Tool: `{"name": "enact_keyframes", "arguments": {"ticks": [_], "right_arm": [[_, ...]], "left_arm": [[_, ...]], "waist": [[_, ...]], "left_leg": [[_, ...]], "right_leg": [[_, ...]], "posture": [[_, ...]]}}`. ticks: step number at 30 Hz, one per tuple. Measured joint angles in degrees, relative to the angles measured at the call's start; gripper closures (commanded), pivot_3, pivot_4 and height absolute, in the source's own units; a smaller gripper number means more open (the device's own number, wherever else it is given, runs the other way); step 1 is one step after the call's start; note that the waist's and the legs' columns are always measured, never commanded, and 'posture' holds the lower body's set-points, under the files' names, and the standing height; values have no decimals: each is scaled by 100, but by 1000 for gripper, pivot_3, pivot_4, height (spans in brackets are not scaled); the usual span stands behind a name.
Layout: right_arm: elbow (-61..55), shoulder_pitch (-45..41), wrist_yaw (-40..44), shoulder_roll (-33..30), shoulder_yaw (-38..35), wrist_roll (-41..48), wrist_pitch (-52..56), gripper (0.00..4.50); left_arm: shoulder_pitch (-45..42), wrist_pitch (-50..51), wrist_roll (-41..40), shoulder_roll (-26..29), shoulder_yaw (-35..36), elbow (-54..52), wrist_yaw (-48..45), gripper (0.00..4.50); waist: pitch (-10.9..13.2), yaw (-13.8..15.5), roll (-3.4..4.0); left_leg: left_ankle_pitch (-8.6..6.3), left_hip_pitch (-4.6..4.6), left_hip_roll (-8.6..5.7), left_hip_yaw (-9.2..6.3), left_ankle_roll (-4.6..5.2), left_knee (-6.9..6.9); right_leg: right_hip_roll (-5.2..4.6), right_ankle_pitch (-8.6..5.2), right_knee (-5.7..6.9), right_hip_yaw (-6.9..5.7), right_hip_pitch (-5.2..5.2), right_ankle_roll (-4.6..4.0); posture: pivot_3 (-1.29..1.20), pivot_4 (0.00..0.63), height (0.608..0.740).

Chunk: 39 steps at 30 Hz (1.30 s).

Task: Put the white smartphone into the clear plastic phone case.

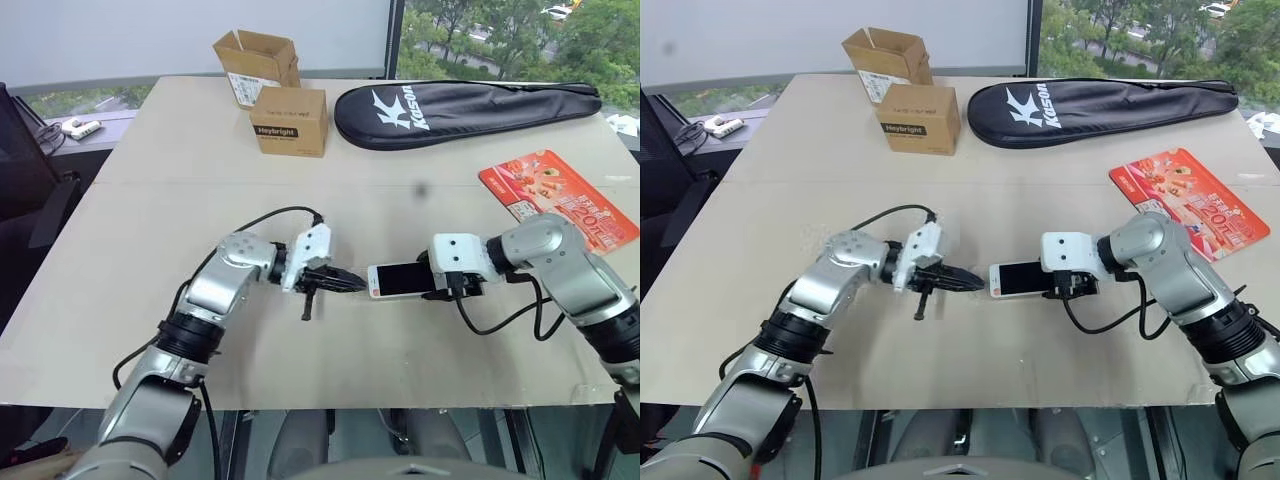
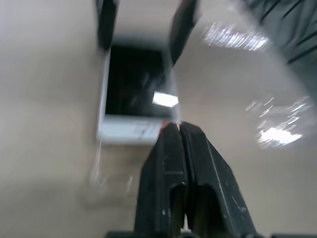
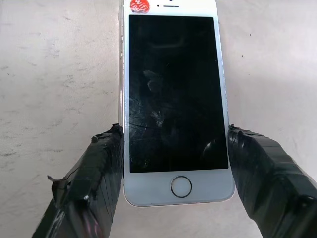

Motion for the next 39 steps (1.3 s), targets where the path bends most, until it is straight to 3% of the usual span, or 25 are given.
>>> {"name": "enact_keyframes", "arguments": {"ticks": [9, 19, 36, 37, 39], "right_arm": [[1, 60, -39, -85, -26, -141, 4, 1721], [-113, 105, 10, -37, 0, -87, -3, 1721], [-133, 111, 31, -33, 43, -98, -10, 1721], [-133, 111, 43, -36, 43, -96, -10, 700], [-159, 137, 203, -34, 79, 37, -18, 25]], "left_arm": [[125, 810, 173, -314, -1, -401, 665, 4477], [281, 1150, -635, -559, 442, -969, 693, 4477], [328, 1433, -145, -613, -145, -956, 1278, 4477], [328, 1442, -145, -613, -150, -964, 1284, 4500], [331, 1468, -133, -620, -165, -976, 1325, 4500]], "waist": [[-16, -1, -3], [-15, -5, -4], [-20, 0, -6], [-20, 1, -6], [-20, 3, -6]], "left_leg": [[0, 18, 1, -1, 0, 2], [0, 11, 1, -2, 0, 2], [0, 15, 1, -3, 0, 4], [0, 15, 1, -3, 0, 4], [0, 14, 1, -5, 0, 4]], "right_leg": [[0, 0, 6, 1, 13, 0], [-1, 0, 6, 1, 9, 0], [0, 0, 7, 1, 12, 0], [0, 0, 7, 1, 12, 0], [0, 0, 7, 0, 12, 0]], "posture": [[0, 150, 740], [0, 150, 740], [0, 150, 740], [0, 150, 740], [0, 150, 740]]}}
